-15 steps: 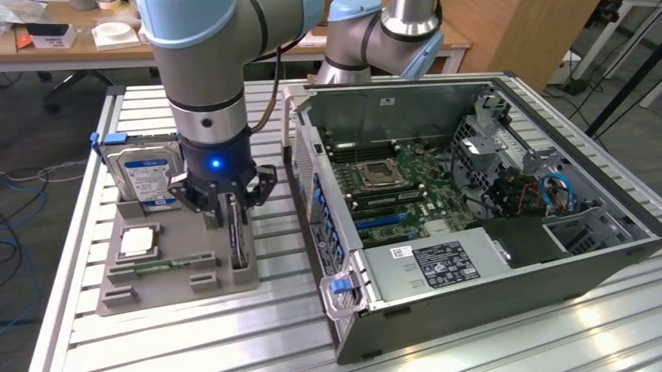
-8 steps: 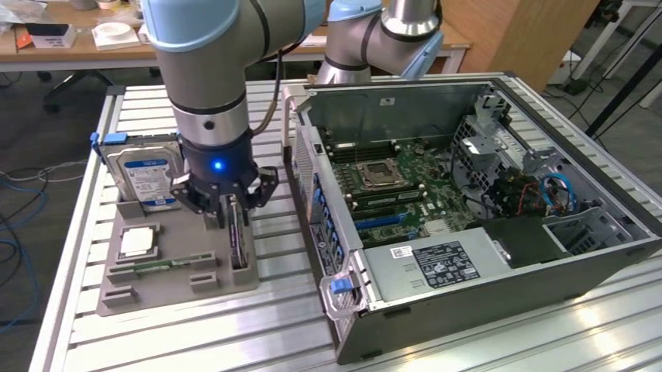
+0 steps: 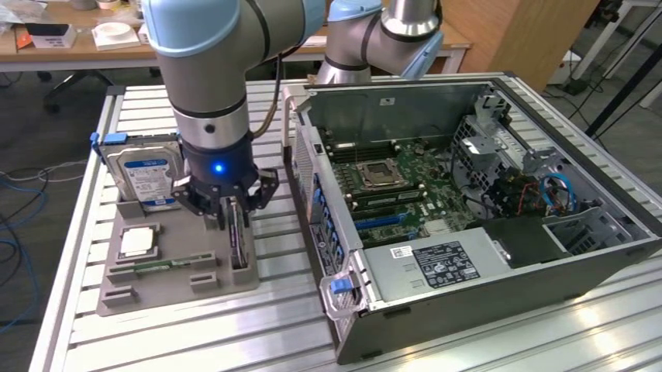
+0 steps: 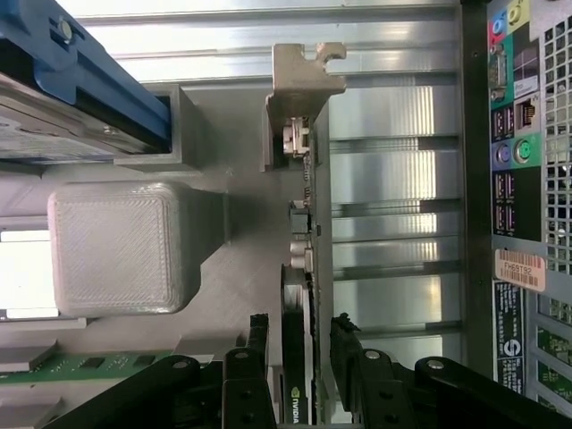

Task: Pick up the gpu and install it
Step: 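Pick up the gpu and move the gpu toward the slot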

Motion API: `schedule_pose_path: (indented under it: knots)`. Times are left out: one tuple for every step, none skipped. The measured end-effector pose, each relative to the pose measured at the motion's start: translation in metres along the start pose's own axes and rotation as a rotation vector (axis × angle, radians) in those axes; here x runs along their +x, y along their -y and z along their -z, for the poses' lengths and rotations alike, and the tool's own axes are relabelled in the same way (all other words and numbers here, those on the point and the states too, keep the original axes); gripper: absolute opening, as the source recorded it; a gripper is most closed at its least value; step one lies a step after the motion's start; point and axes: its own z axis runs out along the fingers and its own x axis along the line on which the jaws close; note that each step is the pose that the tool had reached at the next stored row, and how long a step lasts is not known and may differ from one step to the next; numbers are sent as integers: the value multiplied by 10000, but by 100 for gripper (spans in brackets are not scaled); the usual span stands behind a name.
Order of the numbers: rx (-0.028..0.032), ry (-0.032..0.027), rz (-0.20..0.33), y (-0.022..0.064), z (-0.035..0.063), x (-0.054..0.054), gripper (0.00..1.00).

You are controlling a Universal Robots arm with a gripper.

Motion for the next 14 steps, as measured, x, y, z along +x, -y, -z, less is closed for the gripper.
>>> schedule_pose_path:
  knots:
    - [1,-1,0,0,-2,0,42]
    - [2,-1,0,0,-2,0,42]
    - [2,-2,0,0,-2,0,42]
    - [1,-1,0,0,-3,0,42]
    - [1,-1,0,0,-3,0,42]
    - [0,0,0,0,-3,0,42]
    - [0,0,0,0,-3,0,42]
    - [0,0,0,0,-3,0,42]
    - [0,0,0,0,-3,0,42]
    - [0,0,0,0,-3,0,40]
    - [0,0,0,0,-3,0,40]
    - [0,0,0,0,-3,0,33]
    - [0,0,0,0,-4,0,33]
    - [0,0,0,0,-3,0,33]
